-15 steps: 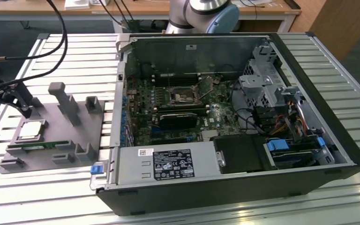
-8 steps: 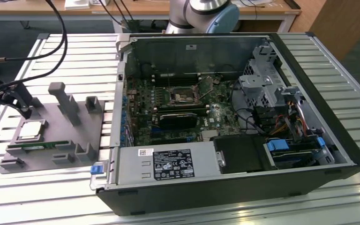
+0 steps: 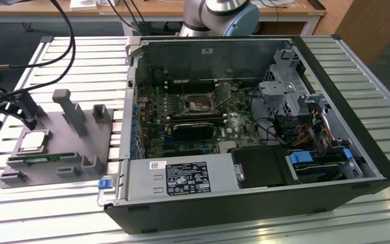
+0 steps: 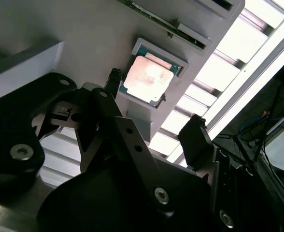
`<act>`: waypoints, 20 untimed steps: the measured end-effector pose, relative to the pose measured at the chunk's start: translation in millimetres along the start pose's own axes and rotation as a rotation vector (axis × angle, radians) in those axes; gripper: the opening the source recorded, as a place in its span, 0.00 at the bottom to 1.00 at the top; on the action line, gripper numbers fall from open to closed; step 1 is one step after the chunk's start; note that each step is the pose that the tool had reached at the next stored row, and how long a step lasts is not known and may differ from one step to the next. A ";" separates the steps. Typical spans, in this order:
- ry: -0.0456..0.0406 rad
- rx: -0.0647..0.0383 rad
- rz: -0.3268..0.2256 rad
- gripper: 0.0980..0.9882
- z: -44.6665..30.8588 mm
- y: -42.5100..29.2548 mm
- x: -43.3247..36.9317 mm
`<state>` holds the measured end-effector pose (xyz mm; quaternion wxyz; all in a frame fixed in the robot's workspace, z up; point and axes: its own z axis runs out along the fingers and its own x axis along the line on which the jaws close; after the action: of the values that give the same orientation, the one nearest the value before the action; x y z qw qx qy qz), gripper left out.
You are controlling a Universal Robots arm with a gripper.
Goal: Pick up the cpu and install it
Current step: 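Pick up the cpu and move it towards the insertion slot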
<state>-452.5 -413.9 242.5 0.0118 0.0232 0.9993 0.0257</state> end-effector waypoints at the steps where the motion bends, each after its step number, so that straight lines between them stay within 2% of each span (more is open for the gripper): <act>1: -0.0001 0.000 0.000 0.74 0.9 0.0 -0.4; 20: 0.0005 0.000 -0.011 0.74 16.6 -0.8 -2.5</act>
<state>-449.6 -414.0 225.9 0.0117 0.0176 0.9994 0.0258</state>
